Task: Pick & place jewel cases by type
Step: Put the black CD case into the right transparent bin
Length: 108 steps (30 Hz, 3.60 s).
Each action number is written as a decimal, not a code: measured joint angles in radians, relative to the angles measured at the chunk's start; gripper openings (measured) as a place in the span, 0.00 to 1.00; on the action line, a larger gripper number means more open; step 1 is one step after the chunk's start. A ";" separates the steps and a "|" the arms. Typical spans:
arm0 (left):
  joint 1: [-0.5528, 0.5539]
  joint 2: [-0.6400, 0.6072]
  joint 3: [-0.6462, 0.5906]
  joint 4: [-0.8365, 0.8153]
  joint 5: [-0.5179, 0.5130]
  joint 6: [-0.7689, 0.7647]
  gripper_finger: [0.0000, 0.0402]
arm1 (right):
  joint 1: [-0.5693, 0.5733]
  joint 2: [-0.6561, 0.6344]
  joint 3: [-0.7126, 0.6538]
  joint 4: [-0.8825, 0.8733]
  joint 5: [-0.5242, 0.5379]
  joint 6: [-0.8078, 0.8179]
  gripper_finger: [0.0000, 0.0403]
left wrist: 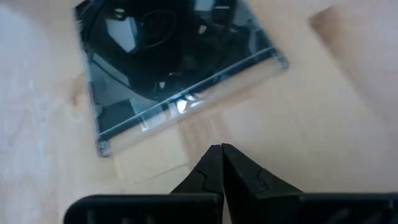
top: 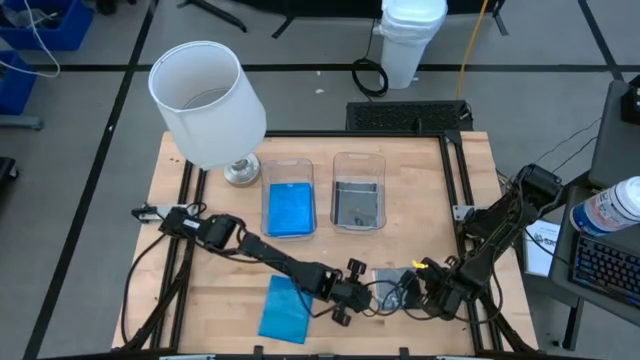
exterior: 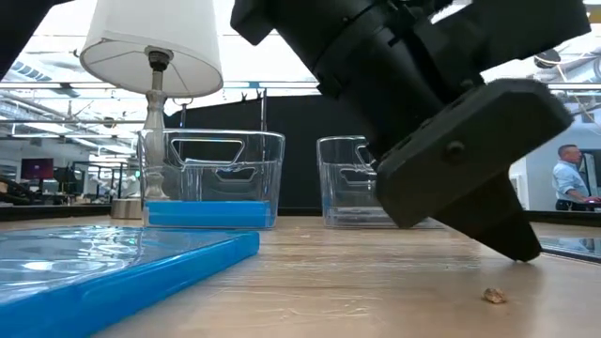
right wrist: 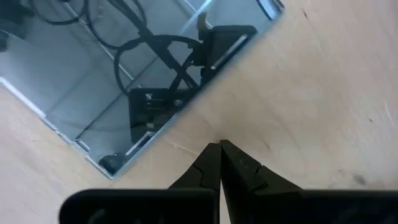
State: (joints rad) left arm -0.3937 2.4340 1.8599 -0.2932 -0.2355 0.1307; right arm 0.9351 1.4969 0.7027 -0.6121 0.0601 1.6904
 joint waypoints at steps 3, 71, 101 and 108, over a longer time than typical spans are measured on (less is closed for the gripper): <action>0.002 0.000 0.000 0.002 -0.005 0.049 0.02 | -0.005 0.000 -0.001 0.018 0.016 -0.012 0.00; 0.009 0.014 -0.005 0.034 -0.115 0.453 0.14 | -0.030 0.002 -0.174 0.439 0.219 -0.213 0.00; -0.049 0.025 -0.003 0.285 0.116 0.603 0.15 | -0.034 0.005 -0.204 0.547 0.276 -0.235 0.00; -0.024 0.017 0.003 0.369 -0.114 0.623 0.14 | -0.035 0.008 -0.204 0.567 0.316 -0.242 0.00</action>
State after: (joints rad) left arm -0.4174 2.4509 1.8631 0.0757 -0.3495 0.7540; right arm 0.8997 1.5051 0.4992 -0.0451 0.3760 1.4486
